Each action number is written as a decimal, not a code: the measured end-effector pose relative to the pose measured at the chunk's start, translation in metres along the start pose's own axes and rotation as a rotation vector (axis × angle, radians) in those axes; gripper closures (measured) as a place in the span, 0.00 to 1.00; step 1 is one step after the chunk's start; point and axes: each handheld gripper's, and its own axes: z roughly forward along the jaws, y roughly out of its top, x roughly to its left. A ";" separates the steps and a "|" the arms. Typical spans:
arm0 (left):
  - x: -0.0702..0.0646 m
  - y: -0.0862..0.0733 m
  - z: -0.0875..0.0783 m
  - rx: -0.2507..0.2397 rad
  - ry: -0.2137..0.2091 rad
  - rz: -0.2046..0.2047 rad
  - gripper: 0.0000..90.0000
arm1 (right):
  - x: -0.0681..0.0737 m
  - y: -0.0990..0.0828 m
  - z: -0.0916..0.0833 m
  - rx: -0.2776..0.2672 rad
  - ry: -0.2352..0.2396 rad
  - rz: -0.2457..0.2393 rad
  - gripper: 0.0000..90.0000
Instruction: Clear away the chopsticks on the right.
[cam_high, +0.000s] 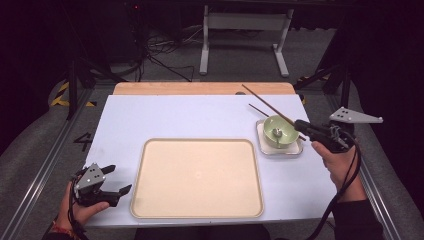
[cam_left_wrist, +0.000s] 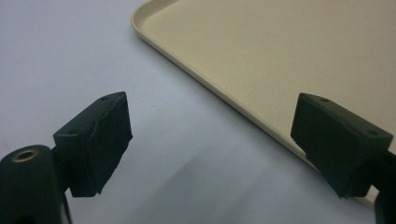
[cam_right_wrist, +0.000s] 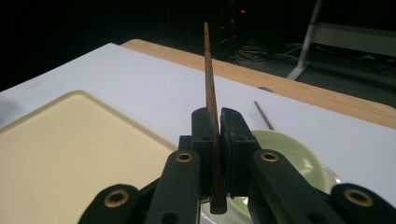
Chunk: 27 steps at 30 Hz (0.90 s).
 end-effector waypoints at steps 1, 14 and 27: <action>0.000 0.000 0.000 -0.001 0.002 -0.003 0.15 | 0.005 -0.002 0.002 0.004 0.011 -0.004 0.95; 0.000 0.004 0.001 0.005 0.013 0.013 0.15 | 0.069 -0.038 0.021 0.049 0.139 -0.065 0.95; 0.001 0.001 0.000 0.007 0.020 0.026 0.14 | 0.088 -0.079 0.062 0.157 0.173 -0.057 0.95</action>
